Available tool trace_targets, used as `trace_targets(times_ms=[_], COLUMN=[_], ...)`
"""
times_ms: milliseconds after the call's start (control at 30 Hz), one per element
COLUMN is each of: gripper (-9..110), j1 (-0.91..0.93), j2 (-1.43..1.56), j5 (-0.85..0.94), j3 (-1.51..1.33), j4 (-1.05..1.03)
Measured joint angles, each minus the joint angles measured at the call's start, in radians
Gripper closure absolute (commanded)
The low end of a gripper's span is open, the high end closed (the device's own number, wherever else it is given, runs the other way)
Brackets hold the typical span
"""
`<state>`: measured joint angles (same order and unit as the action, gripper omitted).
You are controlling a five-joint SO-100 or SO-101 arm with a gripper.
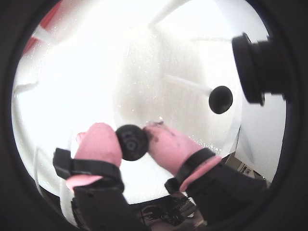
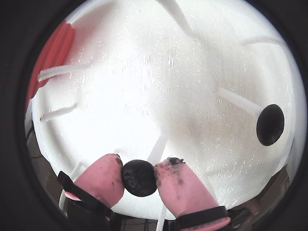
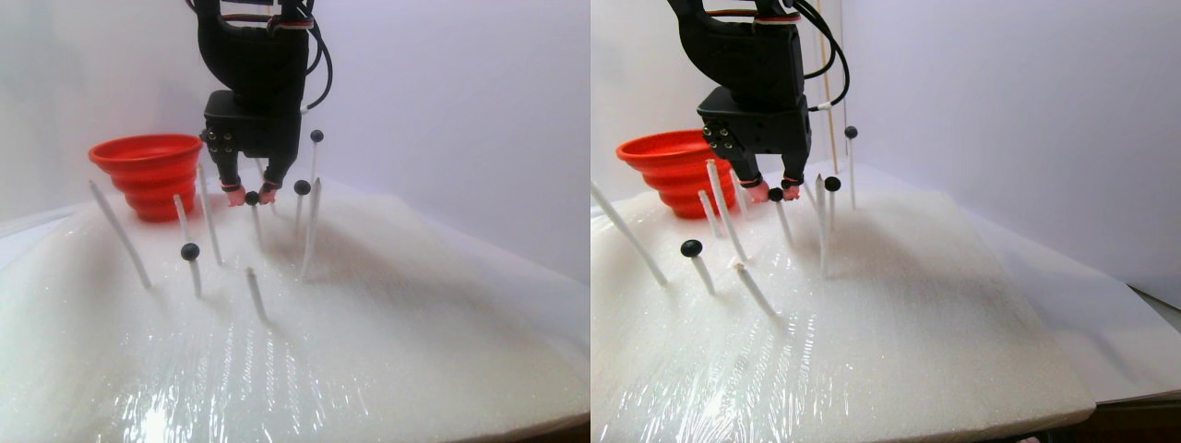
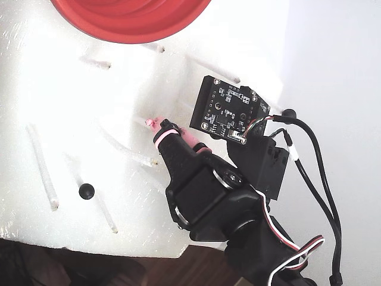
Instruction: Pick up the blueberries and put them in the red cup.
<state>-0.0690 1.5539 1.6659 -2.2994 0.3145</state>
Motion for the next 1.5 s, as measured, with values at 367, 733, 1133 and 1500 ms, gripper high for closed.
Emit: trace_targets(times_ms=[367,733,1133,1500], gripper=[90,90,90,90], j1=[0.000,-0.041,-0.100,-0.144], j2=[0.115,0.233,0.275,0.275], j5=[0.018,0.020,-0.002,-0.006], j3=[-0.028,-0.048,-0.048,0.003], j4=[-0.057,-0.124,-0.156,-0.156])
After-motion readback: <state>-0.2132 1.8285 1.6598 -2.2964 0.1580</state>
